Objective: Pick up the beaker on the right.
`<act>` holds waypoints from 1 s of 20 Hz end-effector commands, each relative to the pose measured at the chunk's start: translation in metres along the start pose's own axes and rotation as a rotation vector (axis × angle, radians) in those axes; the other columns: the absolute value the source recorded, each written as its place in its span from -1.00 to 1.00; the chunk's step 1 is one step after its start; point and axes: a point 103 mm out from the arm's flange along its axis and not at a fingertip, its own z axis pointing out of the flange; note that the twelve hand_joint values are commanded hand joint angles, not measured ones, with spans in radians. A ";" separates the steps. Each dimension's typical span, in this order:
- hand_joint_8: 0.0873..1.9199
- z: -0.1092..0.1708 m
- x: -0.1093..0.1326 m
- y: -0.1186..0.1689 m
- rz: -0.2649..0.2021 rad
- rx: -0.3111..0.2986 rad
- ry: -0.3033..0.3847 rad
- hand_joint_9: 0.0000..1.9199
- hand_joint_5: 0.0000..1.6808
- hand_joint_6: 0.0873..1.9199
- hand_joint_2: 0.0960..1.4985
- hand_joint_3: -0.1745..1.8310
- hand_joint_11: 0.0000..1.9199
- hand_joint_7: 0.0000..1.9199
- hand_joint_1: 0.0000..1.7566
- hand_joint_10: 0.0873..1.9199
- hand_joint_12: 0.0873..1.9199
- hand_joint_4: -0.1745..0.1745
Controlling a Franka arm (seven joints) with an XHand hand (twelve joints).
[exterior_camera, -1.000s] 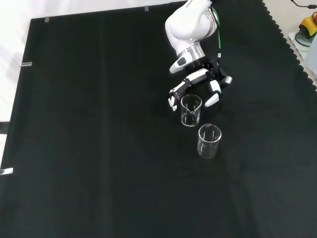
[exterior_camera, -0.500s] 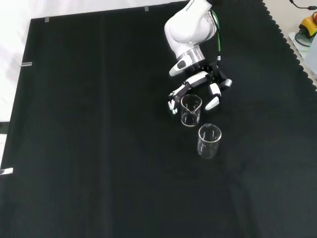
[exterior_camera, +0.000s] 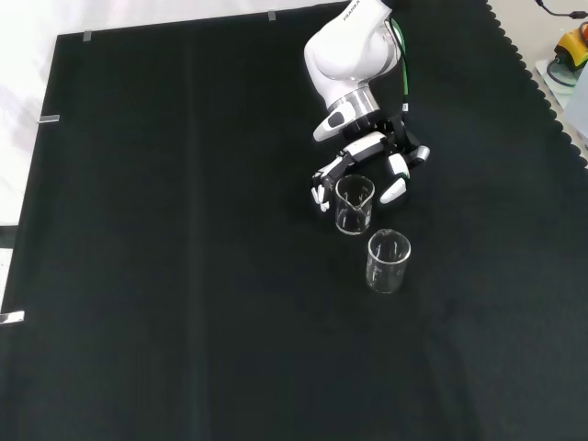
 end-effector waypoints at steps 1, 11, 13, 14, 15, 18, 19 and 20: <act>-0.21 0.000 0.001 0.001 0.004 -0.003 0.002 -0.52 -0.67 -0.41 -0.70 0.33 -1.00 -0.59 0.16 -0.38 0.31 -0.33; -0.22 0.005 0.002 0.004 0.003 0.006 -0.001 -0.50 -0.65 -0.38 -0.69 0.33 -1.00 -0.57 0.16 -0.39 0.32 -0.31; -0.22 0.005 0.002 0.003 0.001 0.007 -0.005 -0.50 -0.65 -0.37 -0.69 0.32 -1.00 -0.56 0.16 -0.39 0.32 -0.31; -0.22 0.005 0.002 0.003 0.001 0.008 -0.007 -0.50 -0.65 -0.37 -0.69 0.32 -1.00 -0.56 0.16 -0.39 0.32 -0.31; -0.23 0.005 0.002 0.003 0.001 0.008 -0.006 -0.49 -0.65 -0.35 -0.69 0.32 -1.00 -0.56 0.16 -0.39 0.33 -0.31; -0.23 0.005 0.002 0.004 0.002 0.011 -0.006 -0.48 -0.64 -0.33 -0.69 0.32 -1.00 -0.55 0.16 -0.40 0.33 -0.30; -0.24 0.006 0.002 0.004 0.002 0.013 -0.010 -0.48 -0.63 -0.30 -0.69 0.32 -1.00 -0.54 0.16 -0.40 0.33 -0.30; -0.24 0.006 0.002 0.005 0.003 0.014 -0.012 -0.47 -0.63 -0.28 -0.69 0.32 -1.00 -0.53 0.16 -0.41 0.34 -0.30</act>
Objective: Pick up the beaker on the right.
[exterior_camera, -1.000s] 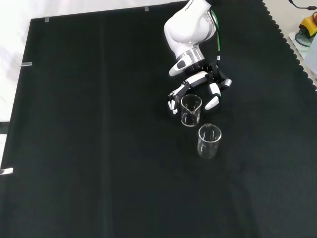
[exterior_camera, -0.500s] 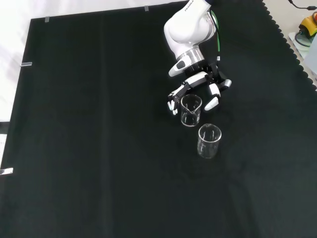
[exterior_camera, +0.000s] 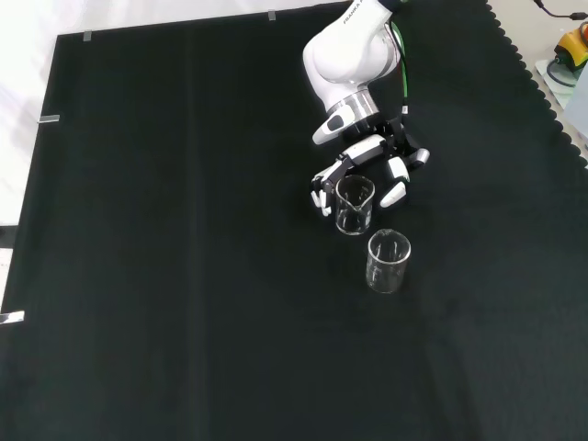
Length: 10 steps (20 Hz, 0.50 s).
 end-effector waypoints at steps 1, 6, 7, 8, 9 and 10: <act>-0.24 0.001 0.001 0.001 0.001 0.005 -0.004 -0.47 -0.63 -0.26 -0.69 0.32 -1.00 -0.52 0.16 -0.41 0.34 -0.29; -0.24 0.002 0.002 0.002 0.003 0.015 -0.010 -0.44 -0.61 -0.14 -0.68 0.32 -1.00 -0.49 0.17 -0.42 0.35 -0.29; -0.24 0.003 0.002 0.004 0.005 0.016 -0.012 -0.44 -0.60 -0.12 -0.67 0.31 -1.00 -0.48 0.17 -0.42 0.35 -0.28; -0.24 0.005 0.003 0.005 0.008 0.015 -0.017 -0.43 -0.59 -0.09 -0.67 0.31 -1.00 -0.47 0.17 -0.42 0.36 -0.28; -0.24 0.006 0.003 0.007 0.010 0.013 -0.022 -0.42 -0.55 -0.03 -0.66 0.30 -0.99 -0.45 0.18 -0.42 0.36 -0.25; -0.24 0.007 0.004 0.008 0.013 0.011 -0.027 -0.40 -0.51 0.02 -0.64 0.30 -0.99 -0.42 0.19 -0.43 0.37 -0.23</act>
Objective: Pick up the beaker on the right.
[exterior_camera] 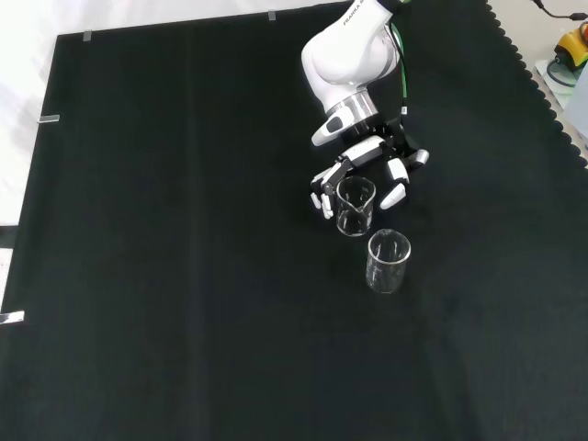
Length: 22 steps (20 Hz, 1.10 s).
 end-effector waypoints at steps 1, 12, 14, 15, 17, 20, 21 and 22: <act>-0.24 0.006 0.002 0.006 0.011 -0.004 -0.020 -0.39 -0.47 0.06 -0.63 0.29 -0.97 -0.39 0.20 -0.43 0.37 -0.21; -0.18 0.007 0.001 0.005 0.044 -0.096 -0.008 -0.03 0.04 0.10 -0.32 0.07 -0.54 0.03 0.44 -0.48 0.22 -0.05; -0.20 0.006 0.002 0.005 0.046 -0.122 -0.001 0.07 0.20 0.05 -0.17 -0.10 -0.37 0.19 0.44 -0.44 0.14 0.11; -0.24 0.005 0.002 0.004 0.045 -0.136 -0.002 0.12 0.26 0.01 -0.15 -0.15 -0.27 0.27 0.50 -0.40 0.09 -0.29; -0.33 0.003 0.003 0.003 0.041 -0.158 0.015 0.20 0.32 -0.07 -0.15 -0.20 -0.14 0.38 0.58 -0.41 -0.01 -0.80; -0.27 0.001 0.005 0.004 0.035 -0.171 0.023 0.19 0.35 -0.24 0.10 -0.55 -0.07 0.34 0.60 -0.43 -0.09 -0.99; -0.27 0.001 0.006 0.005 0.031 -0.170 0.025 0.19 0.36 -0.28 0.15 -0.61 -0.06 0.33 0.60 -0.45 -0.10 -1.00; -0.28 0.000 0.007 0.006 0.025 -0.167 0.026 0.20 0.37 -0.30 0.17 -0.65 -0.05 0.33 0.60 -0.46 -0.11 -1.00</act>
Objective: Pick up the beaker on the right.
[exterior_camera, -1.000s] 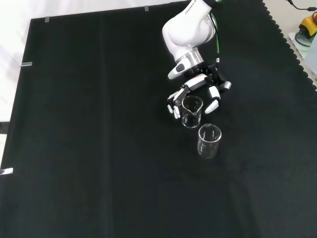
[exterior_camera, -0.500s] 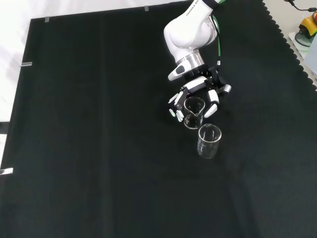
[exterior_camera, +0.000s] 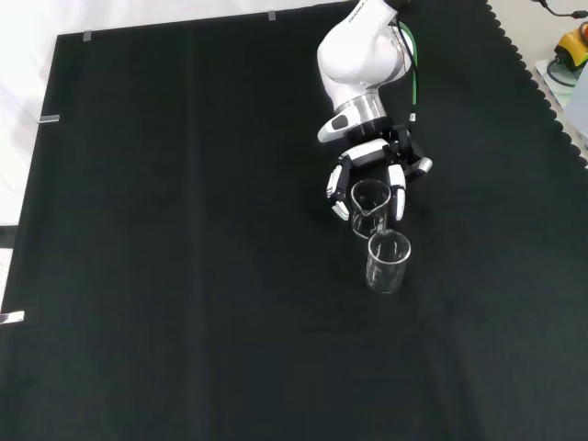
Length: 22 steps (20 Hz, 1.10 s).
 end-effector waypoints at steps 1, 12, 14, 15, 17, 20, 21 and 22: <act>-0.30 -0.009 0.005 0.002 -0.025 -0.017 0.010 0.21 0.38 -0.32 0.18 -0.68 -0.04 0.34 0.60 -0.49 -0.12 -1.00; -0.37 -0.027 0.034 0.005 -0.128 0.019 -0.029 0.26 0.43 -0.41 0.20 -0.73 0.00 0.37 0.61 -0.59 -0.15 -1.00; -0.38 -0.029 0.037 0.005 -0.138 0.033 -0.035 0.27 0.43 -0.42 0.20 -0.73 0.01 0.38 0.61 -0.60 -0.15 -1.00; -0.40 -0.030 0.038 0.004 -0.142 0.037 -0.038 0.27 0.44 -0.43 0.20 -0.73 0.02 0.39 0.61 -0.60 -0.16 -1.00; -0.42 -0.033 0.040 0.004 -0.145 0.046 -0.047 0.28 0.45 -0.45 0.19 -0.73 0.02 0.40 0.61 -0.62 -0.16 -1.00; -0.43 -0.036 0.042 0.002 -0.142 0.063 -0.066 0.28 0.46 -0.45 0.19 -0.73 0.02 0.40 0.61 -0.62 -0.16 -1.00; -0.43 -0.037 0.042 0.002 -0.141 0.068 -0.072 0.28 0.46 -0.46 0.19 -0.73 0.03 0.40 0.61 -0.62 -0.16 -1.00; -0.43 -0.039 0.043 0.002 -0.141 0.073 -0.080 0.28 0.46 -0.46 0.19 -0.73 0.03 0.40 0.61 -0.62 -0.16 -1.00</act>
